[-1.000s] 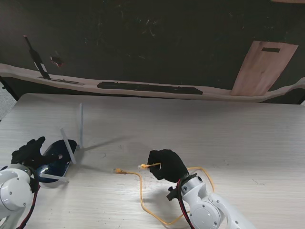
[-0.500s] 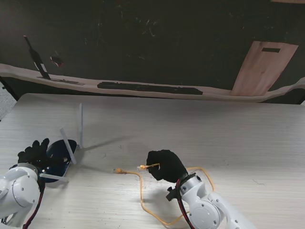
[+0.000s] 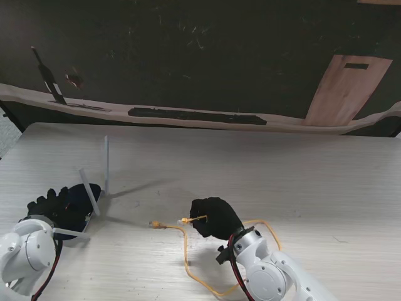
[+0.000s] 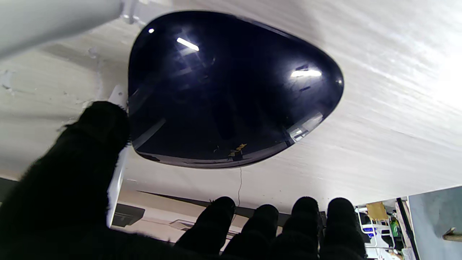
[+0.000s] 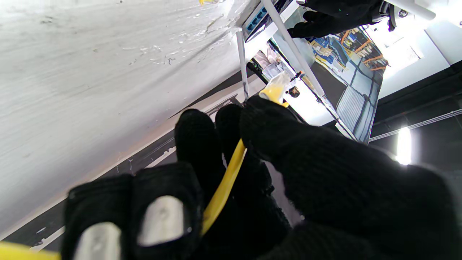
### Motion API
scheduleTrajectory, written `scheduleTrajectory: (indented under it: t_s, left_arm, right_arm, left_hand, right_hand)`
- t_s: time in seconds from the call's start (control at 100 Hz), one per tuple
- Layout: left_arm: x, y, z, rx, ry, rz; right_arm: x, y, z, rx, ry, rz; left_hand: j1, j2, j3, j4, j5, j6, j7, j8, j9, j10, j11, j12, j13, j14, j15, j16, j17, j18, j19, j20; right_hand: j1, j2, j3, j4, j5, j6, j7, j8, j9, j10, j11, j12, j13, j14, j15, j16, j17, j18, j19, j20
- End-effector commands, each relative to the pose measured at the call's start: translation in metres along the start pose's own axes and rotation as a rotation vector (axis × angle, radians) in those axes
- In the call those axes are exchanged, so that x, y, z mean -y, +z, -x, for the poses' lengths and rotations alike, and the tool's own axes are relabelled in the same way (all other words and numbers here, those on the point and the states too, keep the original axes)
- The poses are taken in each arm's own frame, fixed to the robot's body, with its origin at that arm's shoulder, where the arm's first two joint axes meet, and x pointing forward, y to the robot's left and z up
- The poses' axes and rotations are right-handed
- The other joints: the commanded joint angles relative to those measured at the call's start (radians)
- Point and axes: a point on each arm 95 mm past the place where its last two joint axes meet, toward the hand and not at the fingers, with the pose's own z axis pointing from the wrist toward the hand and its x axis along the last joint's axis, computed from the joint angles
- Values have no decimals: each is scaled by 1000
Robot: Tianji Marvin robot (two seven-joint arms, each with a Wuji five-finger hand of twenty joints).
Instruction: Untangle the Ethernet cable and plug it into the router
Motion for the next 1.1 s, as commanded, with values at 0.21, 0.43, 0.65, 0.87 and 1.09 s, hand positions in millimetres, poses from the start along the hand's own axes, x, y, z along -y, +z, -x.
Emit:
scheduleTrajectory:
  t_s: [0.21, 0.43, 0.65, 0.87, 1.09]
  left_arm:
    - [-12, 3, -9, -40, 44, 61]
    - [-18, 8, -12, -32, 54, 109]
    - [-25, 15, -10, -26, 45, 131]
    - [-41, 21, -7, -28, 22, 175]
    - [-63, 27, -8, -45, -1, 183]
  right_arm:
    - [5, 0, -1, 11, -6, -40]
    - [5, 1, -3, 15, -19, -53]
    - [5, 2, -4, 18, -27, -63]
    - [5, 4, -4, 21, -33, -70]
    - [6, 6, -6, 25, -44, -85]
  left_hand:
    - [-56, 9, 9, -13, -32, -27, -3, 5, -35, -8, -15, 3, -37, 7, -10, -5, -15, 6, -36, -20]
    - [-30, 58, -70, -5, -31, -31, 1, 22, -36, -10, -19, 2, -42, 2, -19, -10, -14, 0, -53, -24]
    - [-42, 58, -84, -6, -31, -36, -1, 22, -33, -16, -16, 4, -41, -3, -20, -9, -17, -3, -59, -24]
    - [-37, 30, -49, -4, -21, -27, 10, 31, 9, -25, -6, 30, -27, -5, 3, 3, -16, -23, -98, -43]
    - [14, 22, -24, 40, -19, -19, 41, 39, 32, -38, 63, 81, -7, 2, 84, 20, 6, -47, -44, -52]
  right_hand:
    - [45, 26, 30, 18, 52, -9, 40, -1, 124, 192, 109, 18, -8, -74, 121, 23, 31, -247, 221, 17]
    - [45, 26, 31, 18, 51, -8, 40, 0, 124, 192, 109, 18, -8, -74, 121, 23, 31, -247, 221, 17]
    - [44, 27, 31, 17, 50, -6, 41, 1, 124, 191, 109, 18, -8, -74, 121, 23, 31, -248, 221, 17]
    - [43, 28, 31, 17, 50, -6, 41, 2, 122, 190, 109, 18, -8, -74, 121, 23, 31, -248, 221, 17]
    - [42, 28, 31, 17, 50, -7, 41, 2, 122, 189, 110, 18, -8, -74, 121, 23, 31, -249, 221, 16]
